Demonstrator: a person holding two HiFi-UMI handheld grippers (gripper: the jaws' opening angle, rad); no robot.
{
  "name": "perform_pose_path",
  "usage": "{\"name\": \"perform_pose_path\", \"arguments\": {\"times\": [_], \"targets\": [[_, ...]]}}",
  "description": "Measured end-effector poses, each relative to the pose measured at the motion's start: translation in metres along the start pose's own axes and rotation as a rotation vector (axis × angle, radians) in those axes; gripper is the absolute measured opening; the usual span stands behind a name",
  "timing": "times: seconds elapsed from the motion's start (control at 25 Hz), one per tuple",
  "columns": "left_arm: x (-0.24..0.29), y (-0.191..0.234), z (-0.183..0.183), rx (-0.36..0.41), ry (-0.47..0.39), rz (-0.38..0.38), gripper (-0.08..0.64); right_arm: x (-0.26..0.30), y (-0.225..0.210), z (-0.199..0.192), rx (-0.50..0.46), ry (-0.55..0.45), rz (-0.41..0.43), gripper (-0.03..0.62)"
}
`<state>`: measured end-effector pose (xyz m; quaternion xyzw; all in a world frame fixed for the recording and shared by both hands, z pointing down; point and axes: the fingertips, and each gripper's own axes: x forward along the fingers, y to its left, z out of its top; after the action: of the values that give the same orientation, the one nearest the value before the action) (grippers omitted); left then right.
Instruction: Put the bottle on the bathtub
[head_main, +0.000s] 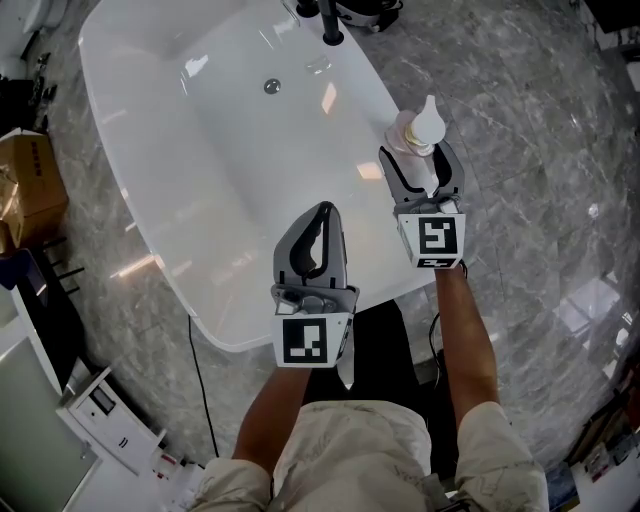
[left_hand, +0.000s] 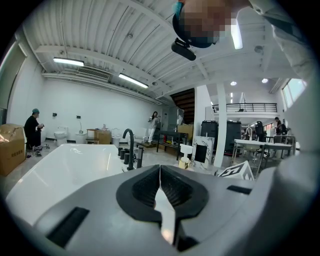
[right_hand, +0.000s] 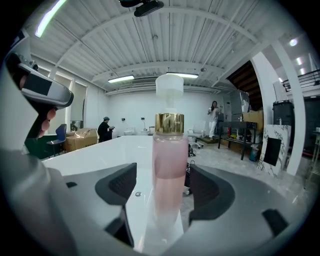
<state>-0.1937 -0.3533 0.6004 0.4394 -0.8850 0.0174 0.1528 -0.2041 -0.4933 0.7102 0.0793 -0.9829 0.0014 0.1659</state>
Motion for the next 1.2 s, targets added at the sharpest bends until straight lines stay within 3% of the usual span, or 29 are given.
{"name": "perform_pose_path", "arguments": {"times": [0.36,0.68,1.2], "targets": [[-0.026,0.009,0.015,0.009,-0.025,-0.041,0.006,-0.032,-0.001,0.008,0.025,0.013,-0.103,0.293],[-0.064,0.037,0.040,0.023,-0.060,-0.053,0.006,-0.077,0.027,0.032,0.055,0.013,-0.167,0.293],[-0.153,0.087,0.091,0.035,-0.107,-0.047,0.006,-0.169,0.104,0.126,0.050,-0.066,-0.214,0.293]]}}
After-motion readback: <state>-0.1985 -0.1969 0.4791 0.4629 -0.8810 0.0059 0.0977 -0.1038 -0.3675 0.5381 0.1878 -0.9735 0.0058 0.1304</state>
